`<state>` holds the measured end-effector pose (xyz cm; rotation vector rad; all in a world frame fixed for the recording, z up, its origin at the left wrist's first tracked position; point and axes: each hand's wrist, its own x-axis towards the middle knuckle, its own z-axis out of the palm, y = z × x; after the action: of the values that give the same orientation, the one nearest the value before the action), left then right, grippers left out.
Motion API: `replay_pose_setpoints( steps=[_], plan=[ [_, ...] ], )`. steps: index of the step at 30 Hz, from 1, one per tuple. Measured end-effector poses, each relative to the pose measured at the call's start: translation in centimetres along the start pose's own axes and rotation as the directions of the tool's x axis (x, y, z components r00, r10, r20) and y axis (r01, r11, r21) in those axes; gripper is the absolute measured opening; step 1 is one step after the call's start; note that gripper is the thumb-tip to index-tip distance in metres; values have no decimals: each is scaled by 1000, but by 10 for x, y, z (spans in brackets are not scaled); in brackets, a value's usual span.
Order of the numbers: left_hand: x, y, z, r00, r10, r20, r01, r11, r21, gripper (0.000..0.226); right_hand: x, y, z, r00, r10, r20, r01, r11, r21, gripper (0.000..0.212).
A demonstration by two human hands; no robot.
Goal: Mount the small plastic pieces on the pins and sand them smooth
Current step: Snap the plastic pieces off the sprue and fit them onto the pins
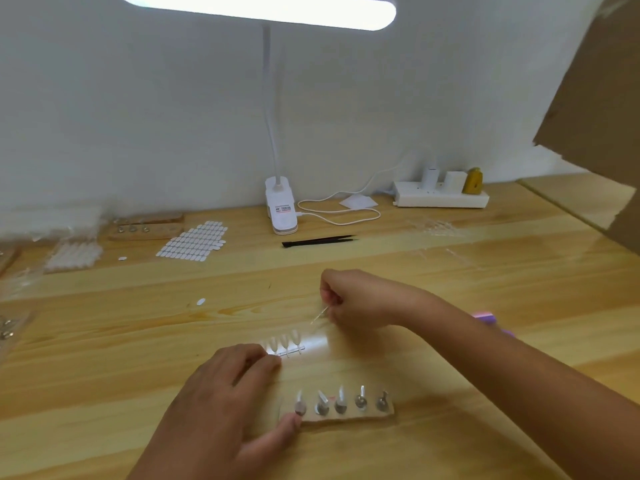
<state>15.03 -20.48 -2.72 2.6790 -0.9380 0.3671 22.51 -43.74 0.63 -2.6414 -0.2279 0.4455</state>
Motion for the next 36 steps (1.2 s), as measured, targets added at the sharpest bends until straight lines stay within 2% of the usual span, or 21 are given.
replay_pose_setpoints(
  steps=[4,8,10,12,14,15,17,19,20,22,24,26,28,30,31,33,36],
  plan=[
    [-1,-2,2,1000,0,7,0,1000,2,61,-5,12,-6,998,26,-50,-19,990,140,23],
    [1,-4,3,1000,11,-8,-11,1000,5,62,-5,57,-52,967,193,-169,-172,976,130,21],
    [2,-4,5,999,29,-18,-28,999,18,63,-6,87,-79,902,316,-295,-292,948,123,17],
    [2,-3,5,999,46,-14,-45,999,19,63,-6,115,-96,805,408,-430,-386,911,142,10],
    [3,-2,3,999,47,4,-47,999,11,65,-3,137,-102,747,456,-484,-432,886,167,8],
    [3,-2,2,999,42,16,-43,999,8,64,-2,143,-101,752,465,-467,-442,881,166,8],
    [3,-1,1,999,29,35,-29,1000,0,63,0,147,-96,785,433,-444,-457,888,58,16],
    [2,-1,-1,998,10,64,-10,1000,-4,63,-2,137,-86,789,280,-546,-374,925,-67,22],
    [2,-1,-2,997,-1,76,1,1000,-10,63,-4,130,-78,802,169,-573,-253,965,-70,21],
    [3,1,-4,995,-15,96,17,1000,-22,62,-13,113,-56,870,-75,-487,37,995,-87,21],
    [2,2,-7,993,-25,115,30,999,-42,62,-16,105,-34,920,-210,-331,151,969,-195,23],
    [2,5,-10,989,-36,141,43,998,-48,61,-11,111,-31,930,-144,-339,38,953,-300,22],
    [0,7,-11,983,-62,170,75,995,-73,66,-7,116,-39,913,17,-408,-184,910,-372,31],
    [-2,4,-8,983,-82,162,102,988,-119,76,-9,114,-41,900,76,-429,-254,891,-376,40],
    [-4,2,-7,983,-89,162,112,983,-142,80,-13,108,-39,900,46,-434,-213,915,-344,41],
    [-4,1,-4,985,-88,147,111,982,-152,80,-28,87,-28,893,-81,-442,-38,967,-253,35],
    [-3,2,-4,982,-82,168,103,988,-119,75,-66,44,-7,917,-193,-349,205,979,-1,24]
  ],
)
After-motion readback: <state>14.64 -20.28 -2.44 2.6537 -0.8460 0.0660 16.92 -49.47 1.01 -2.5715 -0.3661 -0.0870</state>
